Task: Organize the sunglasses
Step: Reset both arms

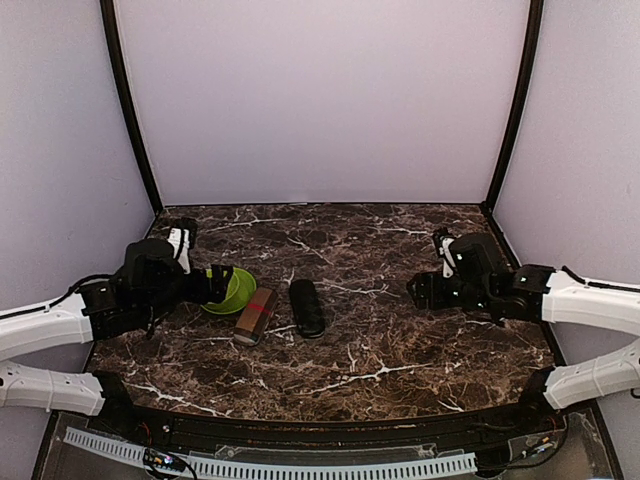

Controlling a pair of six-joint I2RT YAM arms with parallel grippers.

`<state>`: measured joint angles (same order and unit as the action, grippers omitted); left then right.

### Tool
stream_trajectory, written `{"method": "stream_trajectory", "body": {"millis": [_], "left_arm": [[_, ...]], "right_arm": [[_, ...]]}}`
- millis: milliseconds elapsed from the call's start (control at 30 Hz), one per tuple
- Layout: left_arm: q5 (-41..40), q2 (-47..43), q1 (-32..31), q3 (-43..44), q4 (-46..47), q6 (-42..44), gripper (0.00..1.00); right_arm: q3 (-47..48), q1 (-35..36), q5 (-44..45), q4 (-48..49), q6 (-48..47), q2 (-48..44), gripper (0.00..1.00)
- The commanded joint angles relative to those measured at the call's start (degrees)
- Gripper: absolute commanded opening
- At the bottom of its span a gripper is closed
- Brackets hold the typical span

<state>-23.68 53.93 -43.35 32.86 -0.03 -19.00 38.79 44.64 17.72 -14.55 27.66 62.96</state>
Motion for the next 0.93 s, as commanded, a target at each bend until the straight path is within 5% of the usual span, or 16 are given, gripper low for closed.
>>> {"method": "stream_trajectory", "body": {"millis": [0, 900], "left_arm": [[-3.47, -7.1, 0.27, -3.78, 7.37, 3.44, 0.99], [-3.54, -1.55, 0.19, -2.29, 6.88, 7.0, 0.98]], "right_arm": [[1.6, -0.35, 6.12, 0.09, -2.57, -3.59, 0.83], [-1.31, -0.36, 8.84, 5.15, -4.14, -6.95, 0.83]]}}
